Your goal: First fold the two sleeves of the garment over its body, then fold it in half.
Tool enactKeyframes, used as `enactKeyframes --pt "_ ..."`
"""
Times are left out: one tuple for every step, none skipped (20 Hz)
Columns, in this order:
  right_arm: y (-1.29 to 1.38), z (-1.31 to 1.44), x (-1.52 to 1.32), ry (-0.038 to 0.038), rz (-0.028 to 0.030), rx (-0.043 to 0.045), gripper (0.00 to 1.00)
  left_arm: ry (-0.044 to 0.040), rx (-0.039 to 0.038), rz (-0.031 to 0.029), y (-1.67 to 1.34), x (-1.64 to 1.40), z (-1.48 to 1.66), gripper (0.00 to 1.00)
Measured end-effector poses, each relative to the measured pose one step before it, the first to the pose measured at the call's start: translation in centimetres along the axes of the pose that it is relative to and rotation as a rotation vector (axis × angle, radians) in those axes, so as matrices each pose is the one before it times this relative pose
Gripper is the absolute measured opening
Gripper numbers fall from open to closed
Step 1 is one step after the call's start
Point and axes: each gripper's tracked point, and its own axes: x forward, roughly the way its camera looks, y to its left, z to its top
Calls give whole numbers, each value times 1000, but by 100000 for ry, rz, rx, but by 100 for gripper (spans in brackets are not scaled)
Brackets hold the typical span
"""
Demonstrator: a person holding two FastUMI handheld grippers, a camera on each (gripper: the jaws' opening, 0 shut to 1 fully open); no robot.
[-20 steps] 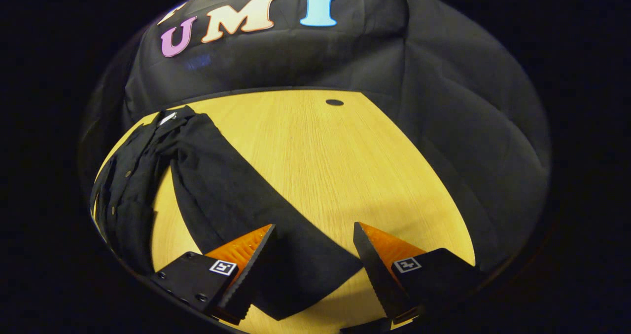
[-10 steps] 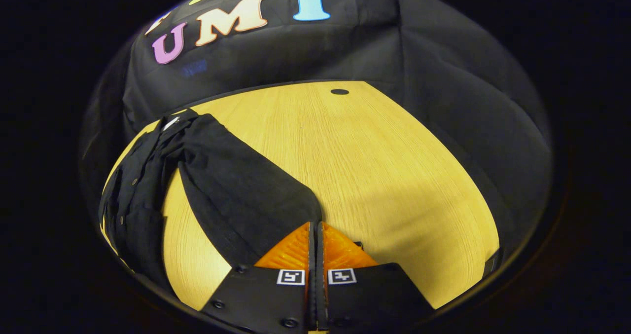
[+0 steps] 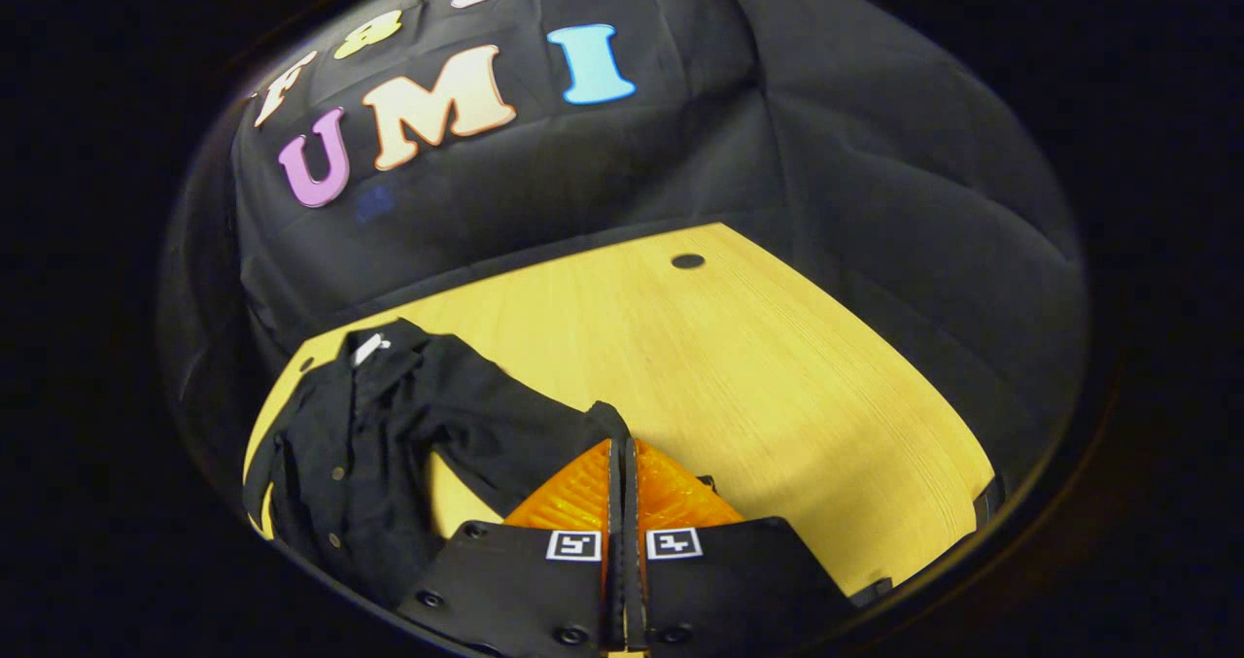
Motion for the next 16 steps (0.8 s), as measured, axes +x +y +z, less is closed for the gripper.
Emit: enactKeyframes --pt "1357 658 -142 -1418 1541 -1279 3 214 -15 544 778 -11 -153 94" --pt "1484 644 -142 -916 1861 -1112 3 -97 50 716 824 139 -6 94" --pt "1488 440 -136 -1230 1705 -1077 5 -192 -109 416 733 66 -37 94" --pt "1442 613 -52 -1193 1367 -1171 3 -198 -138 505 767 152 24 94" --pt "1329 579 -99 -1160 1284 -1243 3 55 -131 286 688 85 -183 94" --pt "1337 482 26 -1242 1179 -1081 3 -147 -129 390 754 129 -98 94" --pt "1355 508 -49 -866 1311 -747 3 42 -201 158 702 182 -91 94" --pt "1344 579 7 -1121 1387 -412 2 45 -281 242 581 212 -34 94" --pt "1269 333 0 -697 1158 -456 2 67 -356 230 716 252 -229 94" --pt "1100 263 124 -686 1108 -460 2 119 -325 272 645 316 -190 94" --pt "1197 399 75 -516 1047 -451 2 225 -218 238 646 184 -278 94" --pt "1208 312 204 -918 1037 -266 2 152 -175 177 683 174 -106 94" --pt "1187 287 123 -627 988 -333 2 263 -55 -108 657 185 -157 94" --pt "1210 171 190 -468 982 -384 2 226 118 -32 641 295 -177 94" --pt "1274 298 201 -699 1118 -224 2 190 55 -123 645 350 -254 94" --pt "1212 21 248 -216 1049 -324 2 220 -44 -219 658 372 -219 94"
